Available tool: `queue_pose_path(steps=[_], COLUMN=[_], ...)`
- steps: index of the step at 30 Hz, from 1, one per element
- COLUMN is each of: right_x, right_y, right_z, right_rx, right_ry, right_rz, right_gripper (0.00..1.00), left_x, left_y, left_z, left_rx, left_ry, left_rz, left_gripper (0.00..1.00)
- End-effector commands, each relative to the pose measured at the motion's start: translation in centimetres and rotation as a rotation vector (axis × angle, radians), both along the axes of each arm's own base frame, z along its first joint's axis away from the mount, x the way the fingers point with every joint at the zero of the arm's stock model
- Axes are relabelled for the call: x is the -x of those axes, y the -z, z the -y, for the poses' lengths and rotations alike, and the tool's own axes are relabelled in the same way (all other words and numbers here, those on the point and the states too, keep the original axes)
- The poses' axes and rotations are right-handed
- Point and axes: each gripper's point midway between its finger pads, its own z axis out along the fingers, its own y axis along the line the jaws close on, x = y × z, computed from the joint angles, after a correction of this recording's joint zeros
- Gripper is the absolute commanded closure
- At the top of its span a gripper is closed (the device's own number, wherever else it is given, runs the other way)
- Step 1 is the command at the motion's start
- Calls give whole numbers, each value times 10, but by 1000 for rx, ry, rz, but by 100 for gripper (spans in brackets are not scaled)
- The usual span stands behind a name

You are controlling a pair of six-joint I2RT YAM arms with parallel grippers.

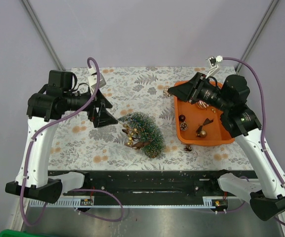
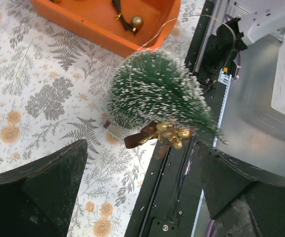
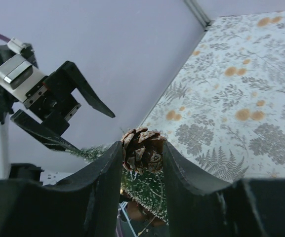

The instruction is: Decorate the small christmas tree

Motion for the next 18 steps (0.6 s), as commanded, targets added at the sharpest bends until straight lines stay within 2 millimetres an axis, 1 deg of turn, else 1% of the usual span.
queue_pose_path(steps=[1, 4, 7, 13, 16, 18], right_x=[26, 30, 33, 42, 42, 41], right_y=[-36, -40, -41, -45, -43, -38], right_z=[-15, -23, -34, -54, -59, -62], right_rx=[-68, -70, -69, -80, -75, -66], right_ry=[-134, -161, -192, -248, -253, -256], right_rz=[129, 135, 136, 145, 138, 124], right_gripper=[67, 67, 67, 67, 67, 67], left_x=[23, 37, 44, 38, 33, 31], left_y=[-24, -25, -27, -29, -27, -28], left_z=[6, 5, 4, 9, 13, 15], left_rx=[52, 44, 39, 57, 69, 77], left_ry=[145, 199, 231, 210, 196, 195], left_rz=[99, 112, 135, 112, 87, 83], left_gripper=[4, 3, 1, 2, 6, 8])
